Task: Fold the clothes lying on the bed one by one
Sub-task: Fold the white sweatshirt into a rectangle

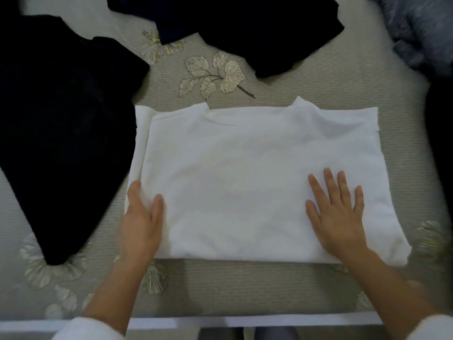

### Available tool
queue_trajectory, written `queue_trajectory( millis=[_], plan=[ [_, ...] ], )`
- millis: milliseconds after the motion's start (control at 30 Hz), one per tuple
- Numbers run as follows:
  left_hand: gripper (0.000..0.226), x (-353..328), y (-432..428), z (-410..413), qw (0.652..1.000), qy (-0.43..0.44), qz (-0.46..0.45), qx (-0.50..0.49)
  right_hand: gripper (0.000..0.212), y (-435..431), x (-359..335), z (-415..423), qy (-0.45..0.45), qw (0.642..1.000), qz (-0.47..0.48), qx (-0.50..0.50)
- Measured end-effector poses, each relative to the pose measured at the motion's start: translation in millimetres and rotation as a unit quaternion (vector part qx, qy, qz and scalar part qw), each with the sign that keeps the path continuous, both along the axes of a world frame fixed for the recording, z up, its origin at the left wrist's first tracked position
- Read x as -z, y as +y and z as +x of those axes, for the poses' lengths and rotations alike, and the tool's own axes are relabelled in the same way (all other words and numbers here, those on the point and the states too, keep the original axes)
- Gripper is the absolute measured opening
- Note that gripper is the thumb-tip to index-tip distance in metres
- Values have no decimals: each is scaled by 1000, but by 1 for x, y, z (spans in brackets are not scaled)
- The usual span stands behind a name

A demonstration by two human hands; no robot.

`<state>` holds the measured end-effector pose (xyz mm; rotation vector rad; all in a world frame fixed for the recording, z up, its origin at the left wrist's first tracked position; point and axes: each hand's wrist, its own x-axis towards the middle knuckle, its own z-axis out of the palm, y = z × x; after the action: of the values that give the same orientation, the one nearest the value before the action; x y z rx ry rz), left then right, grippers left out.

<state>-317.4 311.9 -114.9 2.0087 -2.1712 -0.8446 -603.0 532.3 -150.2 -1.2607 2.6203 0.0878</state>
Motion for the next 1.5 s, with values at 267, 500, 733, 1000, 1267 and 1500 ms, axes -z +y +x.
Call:
queue_trajectory(
  millis=[267, 500, 733, 1000, 1267, 1500],
  plan=[
    [55, 9, 46, -15, 987, -127, -99, 2, 57, 72, -8, -7, -24, 999, 2, 30],
    [61, 21, 152, -95, 953, -71, -26, 292, 58, 121, -10, -22, -65, 995, 10, 69],
    [69, 37, 186, -115, 937, -110, 27, 331, 64, 98, -33, -54, -284, 852, -226, 377],
    [78, 26, 183, -120, 929, -114, 87, 340, 40, 68, -57, -89, -478, 727, -208, 446],
    [73, 13, 166, -123, 912, -93, 190, 352, 66, 14, -106, -78, -568, 731, -165, 339],
    [60, -48, 100, -102, 806, 341, 481, -51, 48, -77, -137, -1, -563, 776, -198, 205]
  ],
)
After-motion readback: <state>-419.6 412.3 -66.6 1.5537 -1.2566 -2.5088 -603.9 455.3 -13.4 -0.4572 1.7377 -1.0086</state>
